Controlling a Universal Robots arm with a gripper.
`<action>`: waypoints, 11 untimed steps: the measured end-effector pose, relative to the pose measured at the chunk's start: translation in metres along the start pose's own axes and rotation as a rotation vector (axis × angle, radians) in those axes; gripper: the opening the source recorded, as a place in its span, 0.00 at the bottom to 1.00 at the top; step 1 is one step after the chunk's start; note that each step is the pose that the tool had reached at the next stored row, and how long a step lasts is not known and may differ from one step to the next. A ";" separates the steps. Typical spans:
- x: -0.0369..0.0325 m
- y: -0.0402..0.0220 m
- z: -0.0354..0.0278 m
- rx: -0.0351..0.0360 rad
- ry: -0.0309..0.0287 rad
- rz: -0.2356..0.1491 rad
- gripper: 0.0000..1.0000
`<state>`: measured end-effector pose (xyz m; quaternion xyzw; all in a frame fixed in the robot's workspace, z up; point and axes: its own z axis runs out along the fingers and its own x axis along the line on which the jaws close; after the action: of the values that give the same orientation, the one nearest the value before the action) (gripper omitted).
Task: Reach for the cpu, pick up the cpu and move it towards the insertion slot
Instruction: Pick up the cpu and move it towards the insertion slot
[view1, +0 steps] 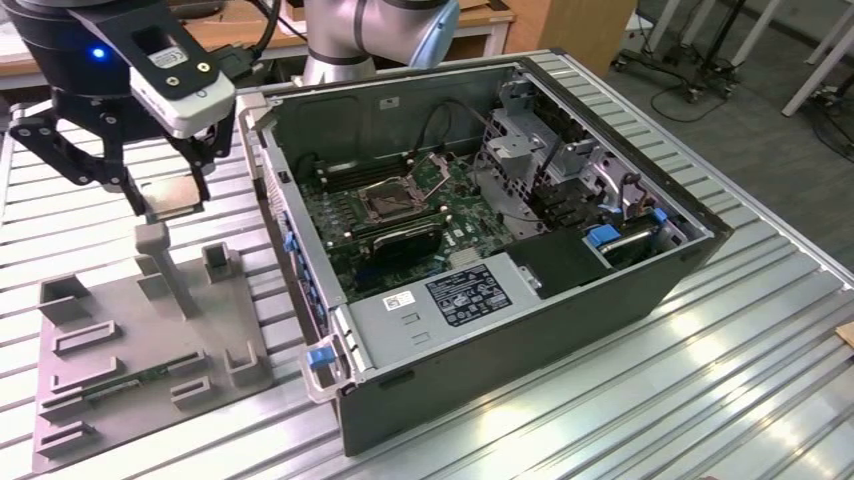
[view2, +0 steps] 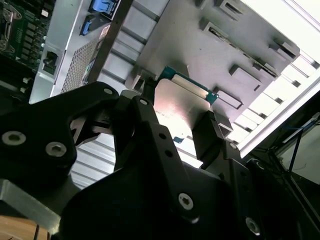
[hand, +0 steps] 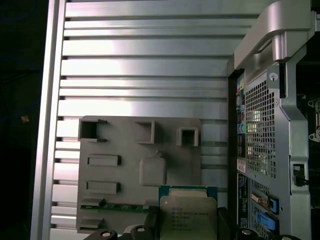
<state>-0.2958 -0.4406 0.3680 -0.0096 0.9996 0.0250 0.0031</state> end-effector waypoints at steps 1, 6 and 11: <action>-0.0026 -0.0001 0.0000 0.0000 0.0000 0.000 0.54; -0.0162 -0.0003 0.0002 -0.0001 -0.0001 0.000 0.54; -0.0286 -0.0006 0.0002 0.0000 0.0000 0.000 0.54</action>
<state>-0.2672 -0.4406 0.3680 -0.0096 0.9996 0.0251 0.0031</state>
